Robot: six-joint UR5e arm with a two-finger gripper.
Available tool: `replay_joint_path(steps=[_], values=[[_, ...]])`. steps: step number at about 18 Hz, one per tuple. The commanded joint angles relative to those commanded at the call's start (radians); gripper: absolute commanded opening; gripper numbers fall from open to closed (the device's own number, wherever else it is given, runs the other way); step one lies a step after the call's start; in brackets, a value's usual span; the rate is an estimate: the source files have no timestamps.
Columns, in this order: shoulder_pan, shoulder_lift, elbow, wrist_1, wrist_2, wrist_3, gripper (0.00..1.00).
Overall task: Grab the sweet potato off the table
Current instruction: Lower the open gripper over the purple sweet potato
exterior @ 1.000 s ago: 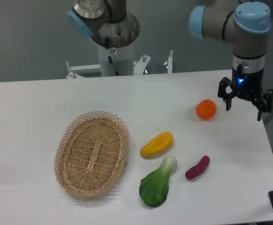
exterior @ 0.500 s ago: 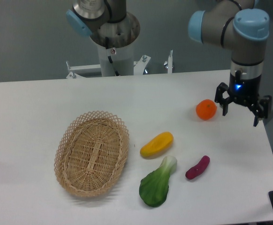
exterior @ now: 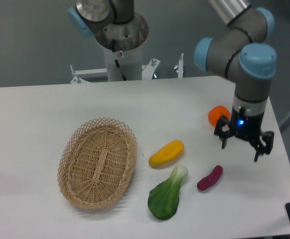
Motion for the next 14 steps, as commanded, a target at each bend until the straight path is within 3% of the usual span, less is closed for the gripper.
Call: replay_joint_path(steps=[8, 14], values=[[-0.043, -0.036, -0.040, 0.006, 0.011, 0.037, 1.00], [-0.072, -0.051, -0.057, 0.008, 0.087, 0.037, 1.00]])
